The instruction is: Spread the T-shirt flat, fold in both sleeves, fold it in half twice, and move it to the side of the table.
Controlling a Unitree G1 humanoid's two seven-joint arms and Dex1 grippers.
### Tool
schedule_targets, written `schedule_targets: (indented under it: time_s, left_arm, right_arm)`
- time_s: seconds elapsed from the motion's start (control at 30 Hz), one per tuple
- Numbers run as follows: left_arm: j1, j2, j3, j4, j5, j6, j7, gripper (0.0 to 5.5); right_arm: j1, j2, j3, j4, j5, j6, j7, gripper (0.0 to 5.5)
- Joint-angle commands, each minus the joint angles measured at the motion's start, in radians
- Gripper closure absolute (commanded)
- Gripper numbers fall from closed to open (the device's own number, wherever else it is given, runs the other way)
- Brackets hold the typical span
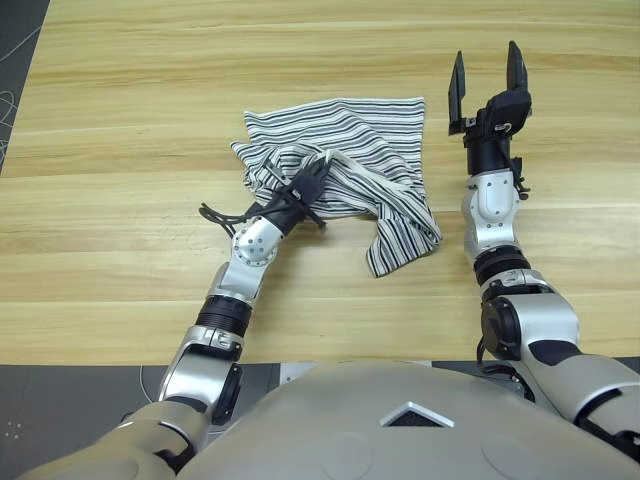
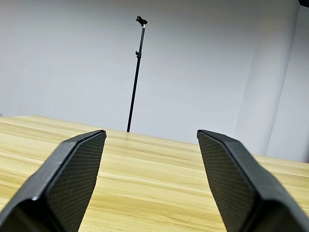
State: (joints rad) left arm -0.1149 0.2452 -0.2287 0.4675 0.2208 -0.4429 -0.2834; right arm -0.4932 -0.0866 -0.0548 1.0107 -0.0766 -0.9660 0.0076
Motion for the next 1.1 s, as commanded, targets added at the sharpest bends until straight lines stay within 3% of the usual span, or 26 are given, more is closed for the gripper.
schedule_targets:
  time_s: [0.03,0.2,0.33,0.57,0.73,0.97,1.1]
  left_arm:
    - [-0.019,0.007,0.000,0.011,0.008,-0.012,0.008,5.36]
    - [-0.001,0.008,0.014,-0.067,-0.030,-0.033,-0.008,5.36]
    - [0.074,0.053,0.036,-0.295,-0.083,0.006,-0.056,5.36]
    - [0.429,0.335,0.080,-0.739,-0.138,0.101,-0.282,5.36]
    - [0.623,0.483,0.126,-0.845,-0.111,0.130,-0.373,5.36]
    - [0.650,0.488,0.175,-0.850,-0.086,0.148,-0.351,5.36]
    - [0.647,0.481,0.175,-0.845,-0.082,0.151,-0.348,5.36]
  right_arm:
    - [-0.015,0.006,0.006,0.007,-0.004,-0.003,-0.002,2.02]
    - [-0.004,0.018,-0.011,-0.027,0.092,0.025,0.108,2.02]
    - [0.062,0.023,0.023,-0.230,0.315,0.187,0.413,2.02]
    - [0.271,-0.165,0.149,-0.611,0.447,0.441,0.847,2.02]
    - [0.400,-0.349,0.160,-0.834,0.554,0.671,1.076,2.02]
    - [0.522,-0.539,0.135,-0.870,0.506,0.804,1.197,2.02]
    - [0.529,-0.562,0.144,-0.809,0.440,0.789,1.200,2.02]
